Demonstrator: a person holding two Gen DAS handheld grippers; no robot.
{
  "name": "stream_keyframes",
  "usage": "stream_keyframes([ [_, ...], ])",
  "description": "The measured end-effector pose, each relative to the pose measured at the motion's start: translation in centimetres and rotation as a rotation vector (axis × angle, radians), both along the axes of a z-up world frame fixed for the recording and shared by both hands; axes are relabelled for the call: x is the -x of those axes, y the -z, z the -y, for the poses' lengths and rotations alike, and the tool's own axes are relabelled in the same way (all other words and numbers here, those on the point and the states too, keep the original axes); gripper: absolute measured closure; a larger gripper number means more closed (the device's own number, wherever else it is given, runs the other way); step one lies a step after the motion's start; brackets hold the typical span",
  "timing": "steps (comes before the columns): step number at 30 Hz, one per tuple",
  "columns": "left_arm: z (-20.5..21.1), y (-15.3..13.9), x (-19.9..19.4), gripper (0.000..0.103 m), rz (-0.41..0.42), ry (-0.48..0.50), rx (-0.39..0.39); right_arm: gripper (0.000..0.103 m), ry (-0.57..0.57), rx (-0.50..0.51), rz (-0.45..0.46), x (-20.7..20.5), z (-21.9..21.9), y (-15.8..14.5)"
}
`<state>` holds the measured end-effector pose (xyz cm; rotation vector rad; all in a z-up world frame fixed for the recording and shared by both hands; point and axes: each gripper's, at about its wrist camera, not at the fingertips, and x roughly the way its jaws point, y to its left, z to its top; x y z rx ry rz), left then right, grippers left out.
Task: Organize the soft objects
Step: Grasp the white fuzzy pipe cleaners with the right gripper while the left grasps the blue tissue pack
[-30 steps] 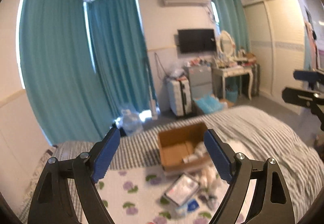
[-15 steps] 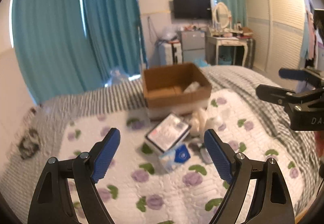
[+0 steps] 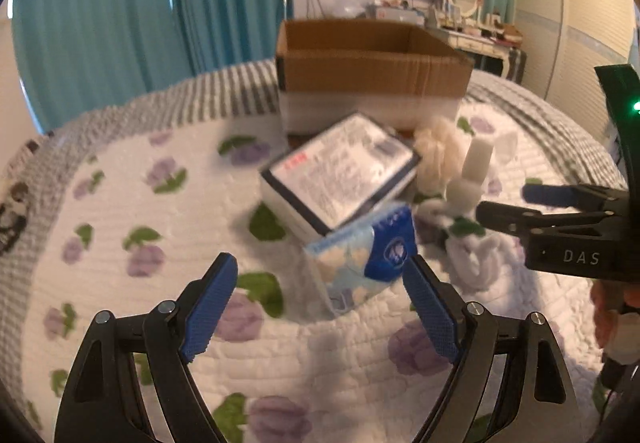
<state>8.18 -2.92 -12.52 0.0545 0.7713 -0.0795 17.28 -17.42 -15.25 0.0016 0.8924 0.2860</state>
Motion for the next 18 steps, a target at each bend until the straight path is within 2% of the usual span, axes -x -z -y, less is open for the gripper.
stream_keyframes([
  [2, -0.1, 0.9, -0.7, 0.017, -0.031, 0.020, 0.032, 0.022, -0.017, -0.030, -0.028, -0.8, -0.4, 1.4],
  [5, -0.2, 1.7, -1.2, 0.017, -0.063, 0.028, 0.060, 0.024, -0.039, -0.014, -0.051, -1.6, -1.0, 2.7],
  [8, -0.1, 2.1, -1.1, 0.017, -0.064, 0.037, 0.044, 0.034, -0.041, -0.031, -0.072, -2.2, -1.3, 3.7],
  [10, -0.1, 2.3, -1.1, 0.017, -0.081, 0.042, 0.069, 0.048, -0.032, -0.037, -0.069, -2.1, -1.1, 3.5],
  [13, -0.1, 2.3, -1.3, 0.017, -0.080, 0.047, 0.083, 0.051, -0.015, -0.056, -0.071, -1.7, -1.0, 3.0],
  [18, 0.6, 2.8, -1.8, 0.017, -0.080, 0.067, 0.055, 0.052, 0.001, -0.068, -0.071, -0.3, -0.7, 2.2],
])
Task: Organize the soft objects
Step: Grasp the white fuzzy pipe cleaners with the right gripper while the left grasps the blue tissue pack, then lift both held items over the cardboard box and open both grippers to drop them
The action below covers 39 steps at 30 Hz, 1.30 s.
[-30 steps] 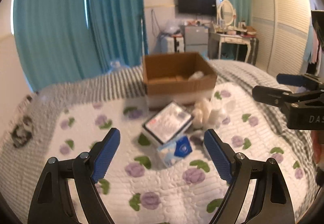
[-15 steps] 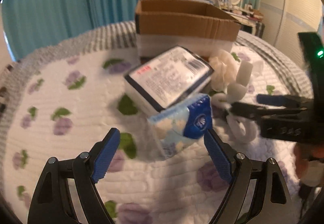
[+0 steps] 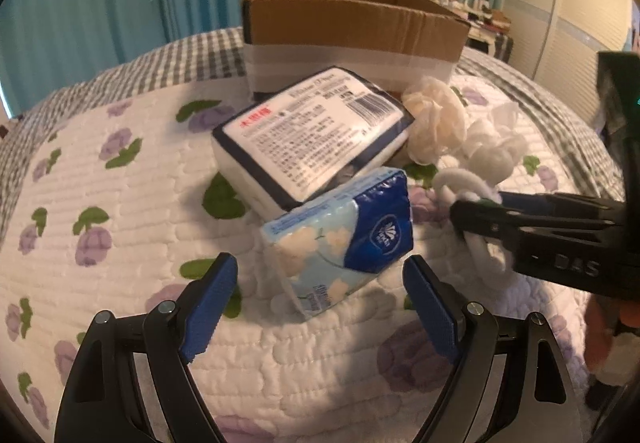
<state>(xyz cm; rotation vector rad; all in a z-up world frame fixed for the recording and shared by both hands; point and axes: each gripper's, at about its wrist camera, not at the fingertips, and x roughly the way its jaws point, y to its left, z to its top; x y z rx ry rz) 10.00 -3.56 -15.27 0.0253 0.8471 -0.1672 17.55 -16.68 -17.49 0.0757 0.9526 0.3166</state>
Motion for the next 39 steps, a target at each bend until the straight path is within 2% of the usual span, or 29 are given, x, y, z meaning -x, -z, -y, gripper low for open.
stream_keyframes([
  [6, 0.2, 0.1, -1.2, 0.017, -0.012, 0.015, 0.029, 0.052, 0.014, -0.002, 0.018, 1.5, 0.3, -1.1],
  [11, 0.2, 0.2, -2.2, 0.017, -0.033, 0.022, 0.095, 0.052, 0.033, 0.015, 0.039, 1.8, 0.6, -1.7],
  [13, 0.3, 0.2, -2.6, 0.017, -0.033, 0.021, 0.099, 0.052, 0.040, 0.030, 0.045, 1.8, 0.7, -1.8],
  [16, 0.7, 0.5, -2.8, 0.020, -0.031, 0.011, 0.064, 0.052, 0.044, 0.037, 0.051, 1.6, 1.0, -1.9],
  [17, 0.7, 0.6, -2.8, 0.028, -0.031, 0.012, 0.065, 0.052, 0.045, 0.035, 0.051, 1.6, 1.0, -1.9],
  [20, 0.3, 0.5, -2.6, 0.036, -0.035, 0.012, 0.085, 0.052, 0.044, 0.039, 0.050, 1.6, 1.0, -2.0],
  [23, 0.0, -0.1, -1.7, 0.038, -0.025, 0.020, 0.106, 0.052, 0.040, 0.036, 0.048, 1.9, 0.9, -2.0],
  [30, -0.1, -1.8, 1.3, 0.039, -0.011, 0.031, 0.093, 0.052, 0.021, 0.042, 0.056, 4.4, 0.6, -2.9],
  [34, 0.3, -3.1, 2.8, 0.039, 0.006, 0.040, 0.063, 0.052, 0.016, 0.032, 0.082, 5.9, 0.5, -4.7],
  [39, 0.6, -6.1, 4.2, 0.039, 0.052, 0.041, 0.042, 0.052, 0.016, 0.008, 0.124, 7.3, 0.7, -8.2],
])
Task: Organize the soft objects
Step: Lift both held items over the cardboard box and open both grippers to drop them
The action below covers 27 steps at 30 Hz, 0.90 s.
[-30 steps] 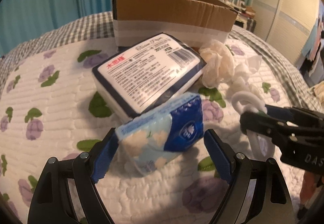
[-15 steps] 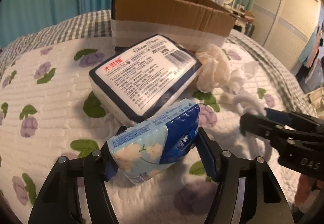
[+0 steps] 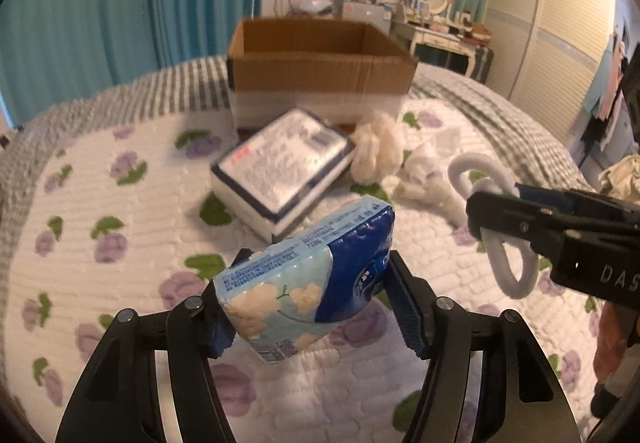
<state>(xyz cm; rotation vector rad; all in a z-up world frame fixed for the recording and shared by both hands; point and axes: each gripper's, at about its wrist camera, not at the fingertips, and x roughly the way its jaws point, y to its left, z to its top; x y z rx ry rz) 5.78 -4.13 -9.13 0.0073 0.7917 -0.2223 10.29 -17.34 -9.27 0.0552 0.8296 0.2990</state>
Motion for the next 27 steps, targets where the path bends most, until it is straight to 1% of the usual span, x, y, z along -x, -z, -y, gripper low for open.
stream_keyframes([
  [4, -0.1, -3.4, 1.1, 0.039, 0.050, 0.006, -0.001, 0.052, -0.004, -0.026, 0.047, 1.1, 0.3, -3.4],
  [7, -0.3, -6.1, 1.6, 0.039, 0.093, 0.002, -0.012, 0.052, -0.005, -0.014, 0.093, 1.8, 0.4, -6.2],
  [12, -0.5, -10.7, 1.7, 0.039, 0.162, -0.004, 0.000, 0.052, 0.003, 0.020, 0.150, 2.2, 0.2, -11.1],
  [15, -0.4, -13.5, 1.4, 0.039, 0.212, -0.007, -0.027, 0.052, -0.023, -0.007, 0.179, 2.2, 0.2, -13.5],
  [17, -0.5, -14.7, 0.9, 0.039, 0.230, -0.003, -0.030, 0.052, -0.032, -0.026, 0.196, 1.7, 0.2, -15.0],
  [21, -0.5, -16.9, -0.9, 0.039, 0.261, 0.000, -0.044, 0.052, -0.050, -0.019, 0.246, -0.2, 0.0, -17.7],
  [24, -0.7, -17.8, -3.3, 0.039, 0.282, 0.005, -0.054, 0.052, -0.066, -0.052, 0.266, -2.8, 0.1, -19.4],
  [27, -0.8, -18.2, -6.5, 0.039, 0.290, -0.003, -0.061, 0.052, -0.065, -0.039, 0.283, -5.7, -0.2, -20.5],
])
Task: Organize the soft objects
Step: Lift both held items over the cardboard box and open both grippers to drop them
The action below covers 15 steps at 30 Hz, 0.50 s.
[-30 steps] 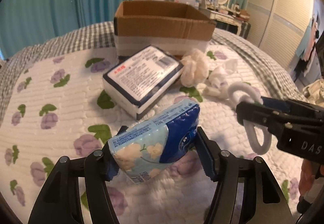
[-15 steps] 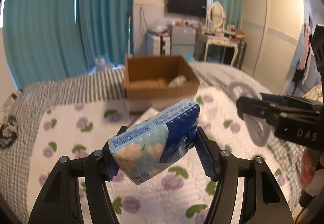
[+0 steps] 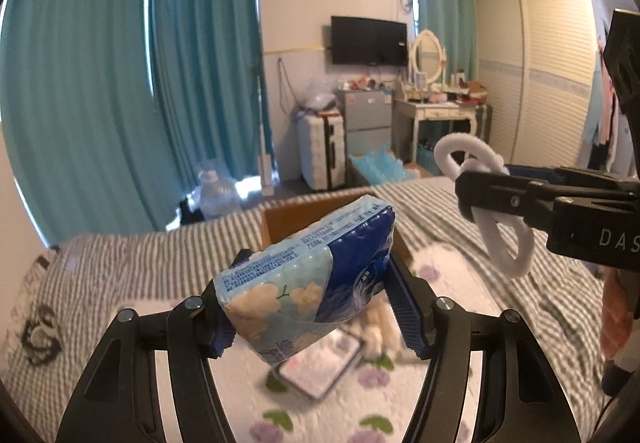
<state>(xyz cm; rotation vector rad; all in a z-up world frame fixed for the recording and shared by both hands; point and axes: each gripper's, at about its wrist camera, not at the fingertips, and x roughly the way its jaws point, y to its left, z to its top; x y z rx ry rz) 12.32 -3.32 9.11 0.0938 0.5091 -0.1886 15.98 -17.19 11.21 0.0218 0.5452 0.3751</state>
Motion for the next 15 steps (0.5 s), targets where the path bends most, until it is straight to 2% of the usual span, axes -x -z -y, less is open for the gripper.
stream_keyframes([
  [5, -0.9, 1.0, -7.6, 0.039, -0.044, -0.008, 0.027, 0.052, -0.002, 0.002, -0.013, -6.3, -0.7, 0.2],
  [7, -0.8, 2.0, -10.6, 0.039, -0.061, -0.017, 0.009, 0.052, 0.010, 0.035, -0.020, -9.2, -1.3, 1.1],
  [13, 0.3, 7.8, -17.7, 0.039, -0.117, -0.018, -0.084, 0.052, 0.061, 0.061, -0.052, -17.8, -1.7, 6.6],
  [15, 0.2, 9.8, -19.4, 0.039, -0.149, -0.019, -0.087, 0.052, 0.058, 0.041, -0.087, -19.9, -1.5, 8.8],
])
